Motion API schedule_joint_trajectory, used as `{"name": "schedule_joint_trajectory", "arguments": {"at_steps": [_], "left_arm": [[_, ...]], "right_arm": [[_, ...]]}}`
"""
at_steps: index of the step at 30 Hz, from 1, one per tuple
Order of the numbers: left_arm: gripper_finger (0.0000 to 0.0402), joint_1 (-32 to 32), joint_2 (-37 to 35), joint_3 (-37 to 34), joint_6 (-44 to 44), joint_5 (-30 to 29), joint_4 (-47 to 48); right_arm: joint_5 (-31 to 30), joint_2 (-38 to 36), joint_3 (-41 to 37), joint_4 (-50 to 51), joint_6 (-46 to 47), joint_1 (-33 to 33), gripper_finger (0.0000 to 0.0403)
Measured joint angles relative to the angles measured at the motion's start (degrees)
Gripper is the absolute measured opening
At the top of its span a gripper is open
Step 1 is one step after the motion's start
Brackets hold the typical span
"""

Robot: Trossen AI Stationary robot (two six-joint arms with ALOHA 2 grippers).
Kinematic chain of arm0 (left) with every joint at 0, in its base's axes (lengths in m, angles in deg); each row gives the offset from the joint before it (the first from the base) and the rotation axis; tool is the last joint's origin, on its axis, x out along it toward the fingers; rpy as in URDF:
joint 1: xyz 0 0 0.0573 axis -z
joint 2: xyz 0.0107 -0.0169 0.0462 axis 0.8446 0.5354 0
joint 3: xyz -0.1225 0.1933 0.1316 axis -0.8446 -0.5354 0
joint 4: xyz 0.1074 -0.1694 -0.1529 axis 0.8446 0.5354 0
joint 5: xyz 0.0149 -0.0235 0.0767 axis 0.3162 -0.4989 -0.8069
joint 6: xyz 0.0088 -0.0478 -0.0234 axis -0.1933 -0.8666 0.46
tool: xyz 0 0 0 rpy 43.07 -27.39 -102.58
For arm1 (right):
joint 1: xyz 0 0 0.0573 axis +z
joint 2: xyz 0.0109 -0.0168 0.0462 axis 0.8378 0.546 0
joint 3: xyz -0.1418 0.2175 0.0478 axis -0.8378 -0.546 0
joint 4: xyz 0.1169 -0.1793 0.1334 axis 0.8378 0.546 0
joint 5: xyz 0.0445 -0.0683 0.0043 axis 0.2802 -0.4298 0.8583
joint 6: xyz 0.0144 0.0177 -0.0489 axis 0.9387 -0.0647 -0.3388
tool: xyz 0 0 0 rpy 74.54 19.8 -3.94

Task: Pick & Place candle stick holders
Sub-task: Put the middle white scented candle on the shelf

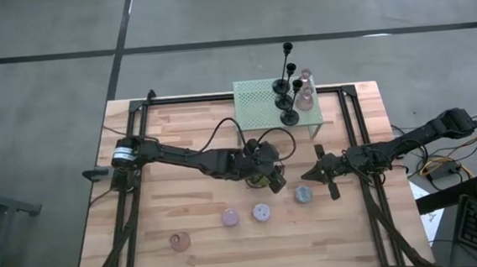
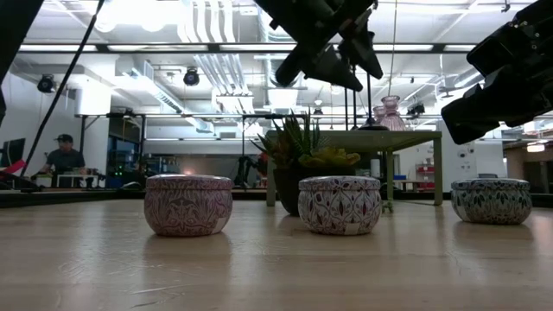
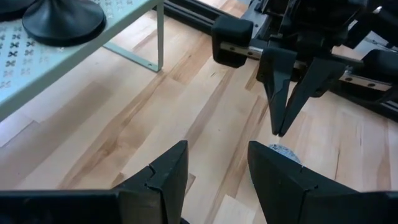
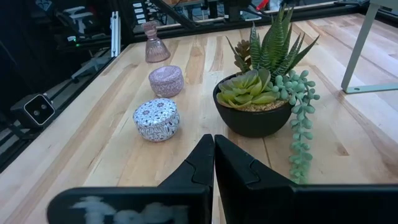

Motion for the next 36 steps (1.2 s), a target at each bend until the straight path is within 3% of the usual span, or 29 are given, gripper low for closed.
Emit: {"name": "schedule_joint_trajectory", "arguments": {"at_steps": [36], "left_arm": [[0.0170,0.3,0.0,-1.0,-0.9,0.0,-2.0]], "right_arm": [[0.0,0.0,0.0,0.0,0.0,0.0,0.0009]]}}
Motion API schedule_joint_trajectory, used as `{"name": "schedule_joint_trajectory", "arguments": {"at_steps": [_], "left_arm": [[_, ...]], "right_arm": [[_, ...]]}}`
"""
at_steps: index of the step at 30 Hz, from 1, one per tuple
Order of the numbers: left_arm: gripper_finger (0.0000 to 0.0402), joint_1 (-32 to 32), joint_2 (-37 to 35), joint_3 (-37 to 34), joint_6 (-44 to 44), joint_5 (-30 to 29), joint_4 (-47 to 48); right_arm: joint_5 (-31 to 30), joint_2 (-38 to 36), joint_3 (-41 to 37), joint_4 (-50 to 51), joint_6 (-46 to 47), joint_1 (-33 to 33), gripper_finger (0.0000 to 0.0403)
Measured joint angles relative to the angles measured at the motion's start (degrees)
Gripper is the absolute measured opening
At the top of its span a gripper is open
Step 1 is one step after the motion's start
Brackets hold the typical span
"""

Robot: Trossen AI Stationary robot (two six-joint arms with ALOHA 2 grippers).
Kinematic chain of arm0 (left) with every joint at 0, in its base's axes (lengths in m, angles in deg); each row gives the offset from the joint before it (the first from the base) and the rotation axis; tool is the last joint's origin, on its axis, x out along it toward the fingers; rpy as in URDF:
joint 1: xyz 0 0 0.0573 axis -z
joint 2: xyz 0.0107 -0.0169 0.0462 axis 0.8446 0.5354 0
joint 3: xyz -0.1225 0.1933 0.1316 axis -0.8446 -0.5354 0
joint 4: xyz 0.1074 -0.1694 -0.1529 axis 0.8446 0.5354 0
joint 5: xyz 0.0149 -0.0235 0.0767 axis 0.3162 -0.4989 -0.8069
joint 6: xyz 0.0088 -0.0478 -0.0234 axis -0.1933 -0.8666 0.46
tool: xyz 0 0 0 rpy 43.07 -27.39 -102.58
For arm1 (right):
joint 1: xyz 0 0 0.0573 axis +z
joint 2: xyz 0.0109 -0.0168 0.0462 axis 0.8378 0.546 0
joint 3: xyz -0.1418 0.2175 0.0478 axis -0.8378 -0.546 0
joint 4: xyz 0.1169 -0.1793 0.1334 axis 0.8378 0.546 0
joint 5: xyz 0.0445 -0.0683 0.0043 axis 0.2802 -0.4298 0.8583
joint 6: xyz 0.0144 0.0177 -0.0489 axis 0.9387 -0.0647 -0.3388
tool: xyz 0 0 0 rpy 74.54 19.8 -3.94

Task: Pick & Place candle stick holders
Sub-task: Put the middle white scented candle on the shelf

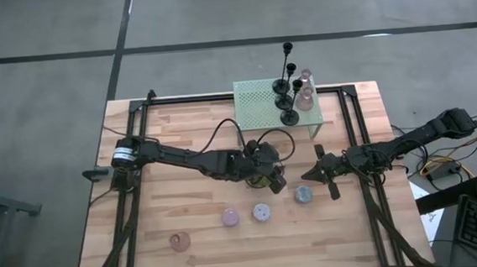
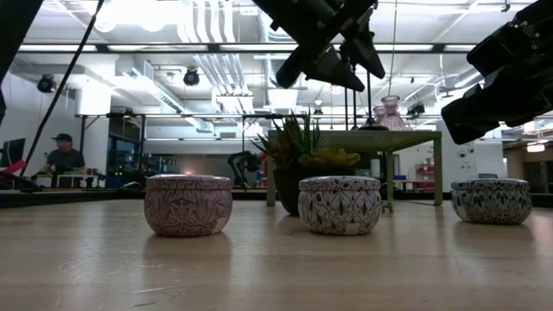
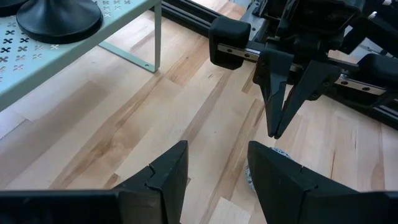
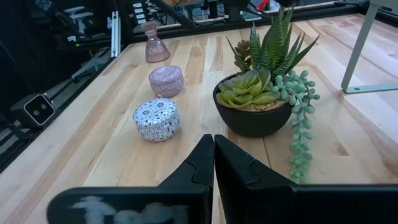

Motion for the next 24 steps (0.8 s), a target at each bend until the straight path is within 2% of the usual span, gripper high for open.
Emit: {"name": "schedule_joint_trajectory", "arguments": {"at_steps": [16,24], "left_arm": [[0.0170,0.0,0.0,0.0,1.9,0.6,-0.4],[0.0170,0.1,-0.2,0.0,0.9,6.3,-1.7]], "right_arm": [[0.0,0.0,0.0,0.0,0.0,0.0,0.0009],[0.0,0.0,0.0,0.0,0.0,0.0,0.0009]]}}
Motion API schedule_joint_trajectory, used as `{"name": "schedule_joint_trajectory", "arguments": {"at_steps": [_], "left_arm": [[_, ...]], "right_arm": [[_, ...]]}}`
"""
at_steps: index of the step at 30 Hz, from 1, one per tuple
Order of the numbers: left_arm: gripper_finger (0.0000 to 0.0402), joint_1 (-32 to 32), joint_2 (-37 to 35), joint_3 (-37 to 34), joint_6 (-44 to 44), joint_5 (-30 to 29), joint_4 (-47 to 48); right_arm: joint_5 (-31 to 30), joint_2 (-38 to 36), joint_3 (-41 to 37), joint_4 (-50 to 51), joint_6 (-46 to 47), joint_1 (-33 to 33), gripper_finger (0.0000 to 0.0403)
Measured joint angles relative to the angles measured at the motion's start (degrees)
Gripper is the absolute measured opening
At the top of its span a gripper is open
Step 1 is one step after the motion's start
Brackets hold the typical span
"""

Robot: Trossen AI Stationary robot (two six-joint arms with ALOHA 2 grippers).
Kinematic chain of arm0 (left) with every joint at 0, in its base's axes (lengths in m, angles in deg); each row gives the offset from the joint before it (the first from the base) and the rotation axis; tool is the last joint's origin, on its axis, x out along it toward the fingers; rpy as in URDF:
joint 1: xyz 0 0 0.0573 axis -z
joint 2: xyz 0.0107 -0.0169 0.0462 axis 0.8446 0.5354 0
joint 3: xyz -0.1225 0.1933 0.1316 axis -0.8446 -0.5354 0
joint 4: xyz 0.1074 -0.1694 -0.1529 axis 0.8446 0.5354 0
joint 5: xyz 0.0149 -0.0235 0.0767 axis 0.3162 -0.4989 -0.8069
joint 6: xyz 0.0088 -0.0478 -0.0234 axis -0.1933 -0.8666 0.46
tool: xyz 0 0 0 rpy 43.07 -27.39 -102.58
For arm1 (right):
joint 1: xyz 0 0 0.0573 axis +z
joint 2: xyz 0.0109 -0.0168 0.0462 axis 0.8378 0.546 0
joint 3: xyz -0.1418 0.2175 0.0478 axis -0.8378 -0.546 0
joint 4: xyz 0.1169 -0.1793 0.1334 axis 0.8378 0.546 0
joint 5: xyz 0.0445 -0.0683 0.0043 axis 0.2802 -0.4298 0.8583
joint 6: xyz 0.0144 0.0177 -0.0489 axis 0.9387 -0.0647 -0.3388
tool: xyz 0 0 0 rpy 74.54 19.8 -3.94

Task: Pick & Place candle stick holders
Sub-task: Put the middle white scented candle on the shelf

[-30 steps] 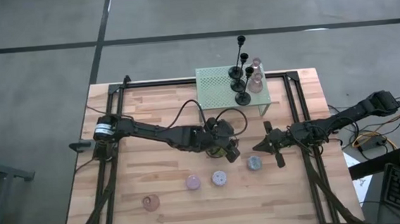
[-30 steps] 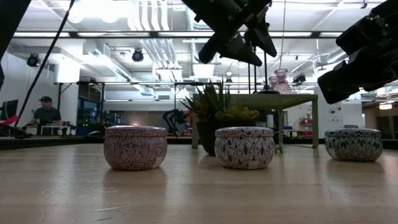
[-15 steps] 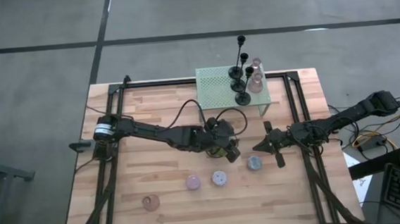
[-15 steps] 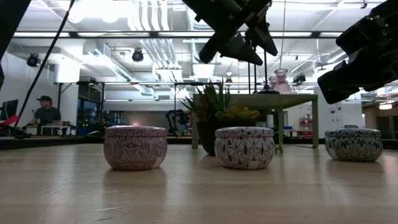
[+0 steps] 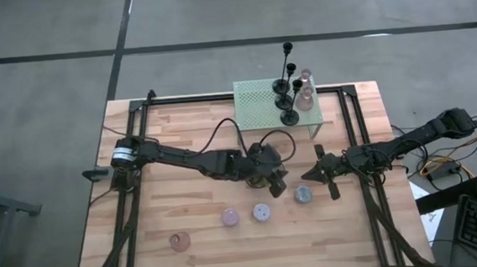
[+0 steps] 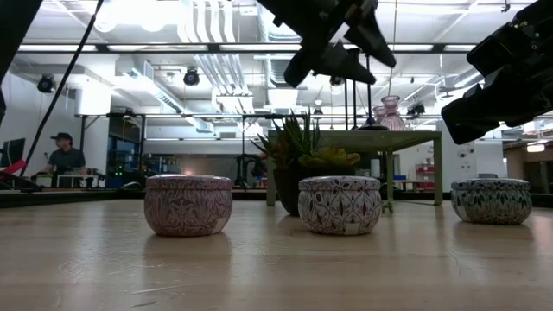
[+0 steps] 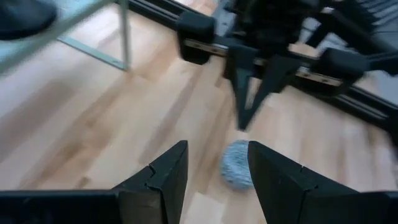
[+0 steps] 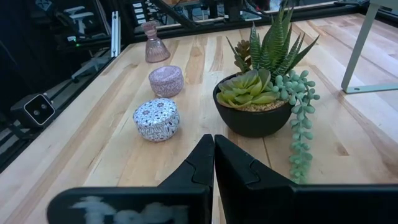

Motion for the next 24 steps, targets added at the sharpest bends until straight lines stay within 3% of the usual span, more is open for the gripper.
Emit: {"name": "schedule_joint_trajectory", "arguments": {"at_steps": [6,12,24], "left_arm": [[0.0170,1.9,0.0,0.0,3.8,1.7,-1.6],[0.0179,3.1,0.0,0.0,-2.9,1.3,-1.2],[0.0316,4.8,1.5,0.0,5.0,0.3,-6.9]], "right_arm": [[0.0,0.0,0.0,0.0,0.0,0.0,0.0009],[0.0,0.0,0.0,0.0,0.0,0.0,0.0009],[0.0,0.0,0.0,0.0,0.0,0.0,0.0009]]}}
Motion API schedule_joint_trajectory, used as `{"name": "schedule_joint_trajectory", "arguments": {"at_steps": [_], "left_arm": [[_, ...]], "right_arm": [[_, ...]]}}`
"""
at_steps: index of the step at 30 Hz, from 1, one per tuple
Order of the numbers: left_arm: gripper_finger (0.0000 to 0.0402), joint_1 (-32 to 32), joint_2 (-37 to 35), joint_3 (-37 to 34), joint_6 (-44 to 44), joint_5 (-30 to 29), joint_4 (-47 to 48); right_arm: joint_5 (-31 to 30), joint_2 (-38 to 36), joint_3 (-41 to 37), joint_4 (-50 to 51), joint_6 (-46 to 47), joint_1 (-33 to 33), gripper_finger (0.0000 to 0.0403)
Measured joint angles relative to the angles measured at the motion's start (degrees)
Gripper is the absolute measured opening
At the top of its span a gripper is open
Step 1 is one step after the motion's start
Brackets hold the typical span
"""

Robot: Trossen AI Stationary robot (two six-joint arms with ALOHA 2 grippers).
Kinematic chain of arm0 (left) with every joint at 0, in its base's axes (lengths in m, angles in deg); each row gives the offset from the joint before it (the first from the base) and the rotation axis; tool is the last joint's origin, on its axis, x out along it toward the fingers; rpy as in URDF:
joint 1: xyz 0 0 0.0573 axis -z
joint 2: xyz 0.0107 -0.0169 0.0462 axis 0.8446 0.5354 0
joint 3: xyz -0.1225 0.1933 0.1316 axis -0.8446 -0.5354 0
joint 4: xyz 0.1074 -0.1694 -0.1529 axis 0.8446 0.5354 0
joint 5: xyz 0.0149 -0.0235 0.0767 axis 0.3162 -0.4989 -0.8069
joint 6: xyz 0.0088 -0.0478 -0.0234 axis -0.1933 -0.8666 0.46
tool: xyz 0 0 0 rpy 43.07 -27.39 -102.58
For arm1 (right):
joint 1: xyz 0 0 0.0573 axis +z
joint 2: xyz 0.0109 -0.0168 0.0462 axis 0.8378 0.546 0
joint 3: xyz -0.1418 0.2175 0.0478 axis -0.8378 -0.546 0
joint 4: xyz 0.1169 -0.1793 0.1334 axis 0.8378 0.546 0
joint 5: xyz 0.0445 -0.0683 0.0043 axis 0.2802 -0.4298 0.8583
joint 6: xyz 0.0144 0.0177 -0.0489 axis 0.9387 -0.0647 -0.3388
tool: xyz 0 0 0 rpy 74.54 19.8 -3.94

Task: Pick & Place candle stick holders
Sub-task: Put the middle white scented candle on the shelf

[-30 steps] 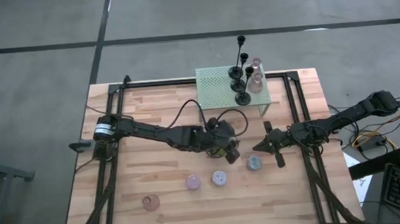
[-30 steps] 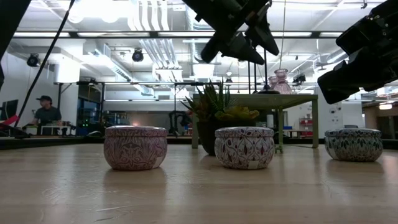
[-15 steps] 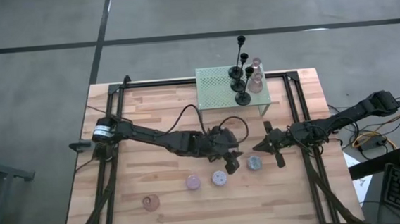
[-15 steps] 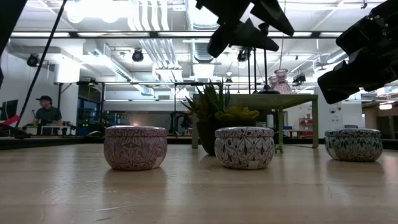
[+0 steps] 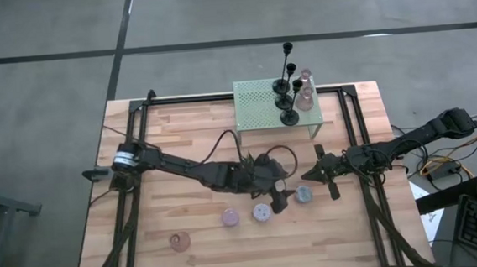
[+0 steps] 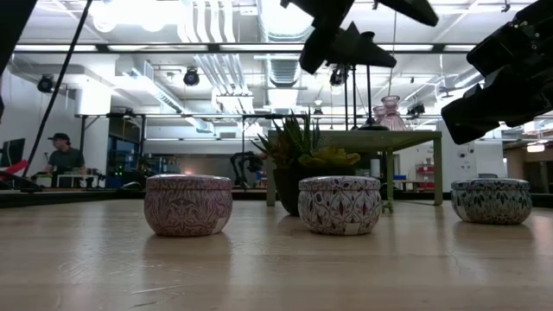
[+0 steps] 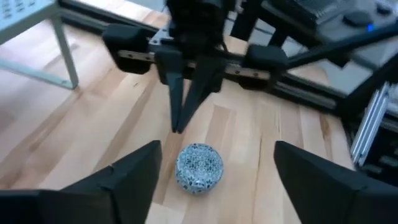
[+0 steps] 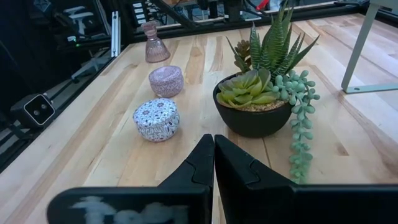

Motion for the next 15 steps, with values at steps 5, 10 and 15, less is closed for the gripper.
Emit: {"name": "schedule_joint_trajectory", "arguments": {"at_steps": [5,10,15], "left_arm": [[0.0344,0.3,1.5,0.0,2.1,-0.5,-2.1],[0.0343,0.3,2.8,0.0,2.6,-0.5,-1.6],[0.0342,0.4,3.7,0.0,2.8,-0.5,-1.4]], "right_arm": [[0.0,0.0,0.0,0.0,0.0,0.0,0.0009],[0.0,0.0,0.0,0.0,0.0,0.0,0.0009],[0.0,0.0,0.0,0.0,0.0,0.0,0.0009]]}}
